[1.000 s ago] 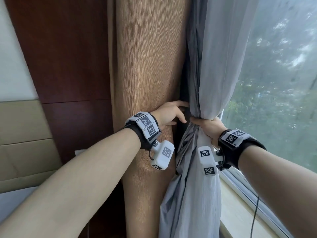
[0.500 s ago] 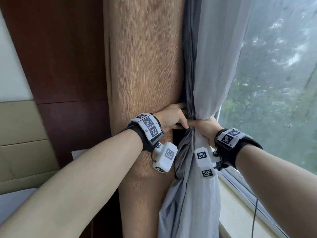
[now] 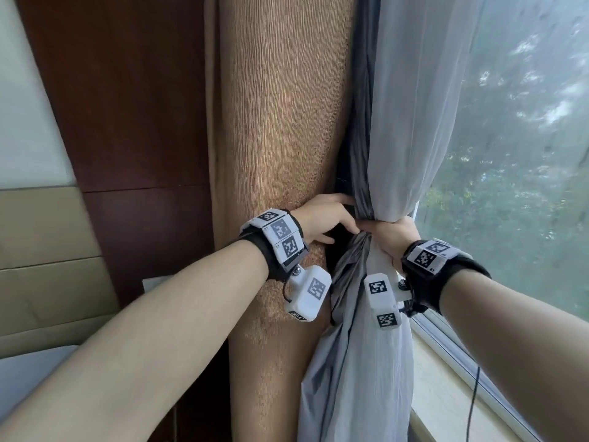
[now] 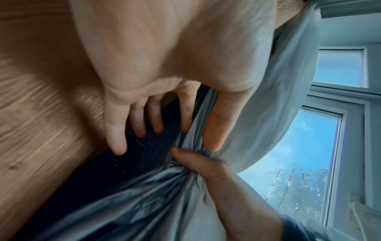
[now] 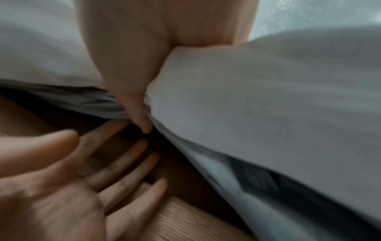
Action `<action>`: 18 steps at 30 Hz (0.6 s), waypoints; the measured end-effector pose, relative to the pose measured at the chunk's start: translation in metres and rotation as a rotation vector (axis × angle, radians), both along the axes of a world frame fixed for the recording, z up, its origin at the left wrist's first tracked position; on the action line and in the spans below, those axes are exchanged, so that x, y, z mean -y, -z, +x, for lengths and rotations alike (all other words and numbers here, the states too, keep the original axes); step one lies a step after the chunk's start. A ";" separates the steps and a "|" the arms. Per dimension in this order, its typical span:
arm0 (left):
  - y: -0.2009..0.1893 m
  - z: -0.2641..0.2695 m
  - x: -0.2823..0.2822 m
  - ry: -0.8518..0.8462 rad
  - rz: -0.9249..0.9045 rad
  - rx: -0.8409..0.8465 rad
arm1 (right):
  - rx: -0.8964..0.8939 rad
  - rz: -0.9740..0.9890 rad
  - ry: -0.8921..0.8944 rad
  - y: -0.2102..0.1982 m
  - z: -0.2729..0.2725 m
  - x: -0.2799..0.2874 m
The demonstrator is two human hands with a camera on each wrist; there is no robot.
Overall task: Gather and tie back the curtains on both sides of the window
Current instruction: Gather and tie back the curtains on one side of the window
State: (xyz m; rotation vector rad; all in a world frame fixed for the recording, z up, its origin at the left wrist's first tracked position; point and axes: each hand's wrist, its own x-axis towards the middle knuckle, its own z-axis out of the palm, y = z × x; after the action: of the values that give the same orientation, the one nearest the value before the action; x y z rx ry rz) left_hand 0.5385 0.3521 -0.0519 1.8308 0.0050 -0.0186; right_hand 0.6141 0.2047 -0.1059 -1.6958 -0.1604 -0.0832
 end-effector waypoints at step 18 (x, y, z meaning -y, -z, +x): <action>-0.004 -0.003 0.000 0.080 -0.043 0.030 | 0.018 -0.021 -0.123 -0.004 -0.003 0.003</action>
State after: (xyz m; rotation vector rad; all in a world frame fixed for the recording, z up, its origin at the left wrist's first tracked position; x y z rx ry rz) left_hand 0.5354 0.3522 -0.0478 1.7875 -0.0894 -0.0470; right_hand 0.6108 0.2016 -0.1014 -1.7029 -0.2793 -0.0049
